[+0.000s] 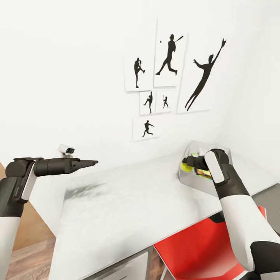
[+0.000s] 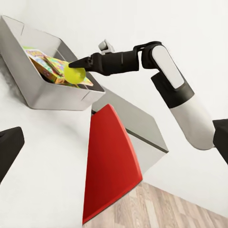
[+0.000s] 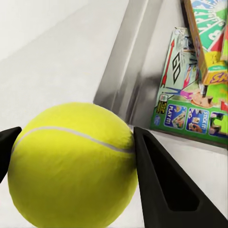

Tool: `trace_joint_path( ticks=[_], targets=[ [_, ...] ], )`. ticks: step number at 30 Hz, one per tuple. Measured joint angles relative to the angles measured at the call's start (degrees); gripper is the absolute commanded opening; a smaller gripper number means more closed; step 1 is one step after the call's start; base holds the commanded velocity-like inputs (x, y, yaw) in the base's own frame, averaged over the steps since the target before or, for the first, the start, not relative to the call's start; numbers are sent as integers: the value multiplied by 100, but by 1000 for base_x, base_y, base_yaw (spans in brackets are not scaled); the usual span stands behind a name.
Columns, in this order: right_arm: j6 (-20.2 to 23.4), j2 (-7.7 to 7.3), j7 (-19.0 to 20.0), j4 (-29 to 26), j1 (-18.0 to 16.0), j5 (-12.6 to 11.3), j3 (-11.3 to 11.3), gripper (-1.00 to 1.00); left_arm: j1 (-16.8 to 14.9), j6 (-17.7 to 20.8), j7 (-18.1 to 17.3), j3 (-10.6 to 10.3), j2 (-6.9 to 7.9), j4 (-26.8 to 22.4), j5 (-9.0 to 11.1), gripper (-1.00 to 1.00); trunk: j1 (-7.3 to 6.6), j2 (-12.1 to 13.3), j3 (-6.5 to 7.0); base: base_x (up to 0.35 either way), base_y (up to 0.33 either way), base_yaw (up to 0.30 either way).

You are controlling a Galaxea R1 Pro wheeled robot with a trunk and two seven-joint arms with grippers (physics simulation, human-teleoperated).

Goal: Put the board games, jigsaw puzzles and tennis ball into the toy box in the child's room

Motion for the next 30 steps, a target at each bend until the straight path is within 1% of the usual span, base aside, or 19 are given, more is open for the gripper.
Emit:
trace_joint_path(
  ticks=[6, 11, 21, 26, 30],
  targets=[
    [0, 0, 6, 0, 8, -3, -8, -100, 2, 0, 0, 0, 1, 4, 1, 100, 0, 0, 0, 23, -31, 0],
    [0, 0, 7, 0, 8, -2, -13, -100, 1, 0, 0, 0, -1, 5, 2, 100, -1, 0, 0, 90, -75, 0],
    [0, 0, 14, 0, 8, 0, -14, -100, 3, 0, -1, 16, 6, 9, 5, 100, 0, 0, 0, 94, -6, 0],
    [-10, 1, 1, 7, 8, 9, -12, -100, 3, 0, 0, 14, 2, 10, 10, 100, 0, 0, 0, 31, -139, 0],
    [-12, -6, -1, 19, 8, 28, -13, -100, 3, 0, 0, 9, 0, 9, 5, 100, 0, 0, 0, 12, -48, 0]
  ],
)
